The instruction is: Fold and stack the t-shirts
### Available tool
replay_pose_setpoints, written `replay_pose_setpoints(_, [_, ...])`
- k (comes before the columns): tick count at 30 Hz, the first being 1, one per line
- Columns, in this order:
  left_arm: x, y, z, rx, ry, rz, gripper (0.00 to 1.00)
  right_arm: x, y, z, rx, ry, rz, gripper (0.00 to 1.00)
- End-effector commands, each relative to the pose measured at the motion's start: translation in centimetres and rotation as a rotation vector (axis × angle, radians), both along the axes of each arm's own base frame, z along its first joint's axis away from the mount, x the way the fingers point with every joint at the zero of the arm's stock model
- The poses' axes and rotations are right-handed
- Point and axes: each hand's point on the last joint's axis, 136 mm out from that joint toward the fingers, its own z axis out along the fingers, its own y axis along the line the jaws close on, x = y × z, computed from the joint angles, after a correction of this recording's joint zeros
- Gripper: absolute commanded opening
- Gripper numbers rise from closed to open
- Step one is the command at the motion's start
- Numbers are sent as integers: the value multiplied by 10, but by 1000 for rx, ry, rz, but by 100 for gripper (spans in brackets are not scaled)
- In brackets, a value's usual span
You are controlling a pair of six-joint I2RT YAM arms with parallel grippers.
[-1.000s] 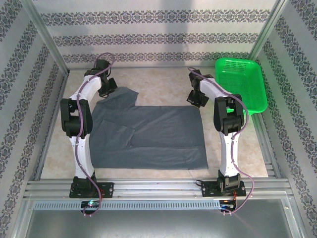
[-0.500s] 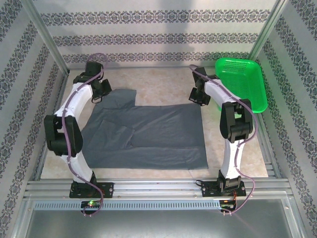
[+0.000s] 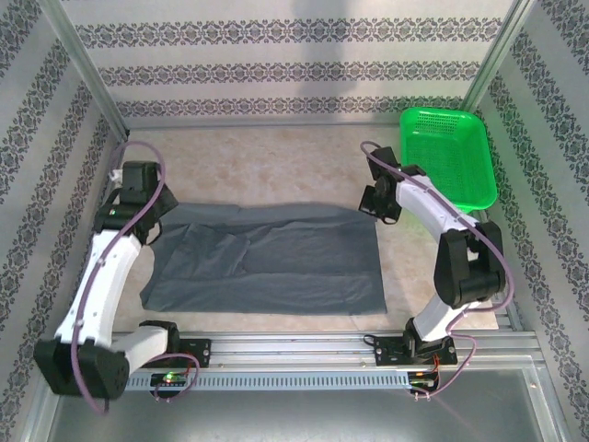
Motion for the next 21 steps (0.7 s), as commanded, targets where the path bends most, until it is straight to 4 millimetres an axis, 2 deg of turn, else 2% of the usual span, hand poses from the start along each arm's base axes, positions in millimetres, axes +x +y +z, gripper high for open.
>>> replay_pose_setpoints(1, [-44, 23, -4, 66, 49, 129, 0, -26, 3, -3, 23, 26, -4, 0])
replay_pose_setpoints(4, [-71, 26, -10, 56, 64, 173, 0, -46, 3, -12, 36, 58, -2, 0])
replay_pose_setpoints(8, [-99, 28, -30, 30, 110, 223, 0, -69, 5, -24, 53, 106, 1, 0])
replay_pose_setpoints(13, [-120, 26, -56, -16, 161, 269, 0, -89, 6, -32, 49, 143, 2, 0])
replay_pose_setpoints(21, [-136, 22, -86, -64, 229, 309, 0, -107, 0, -35, 24, 177, -18, 0])
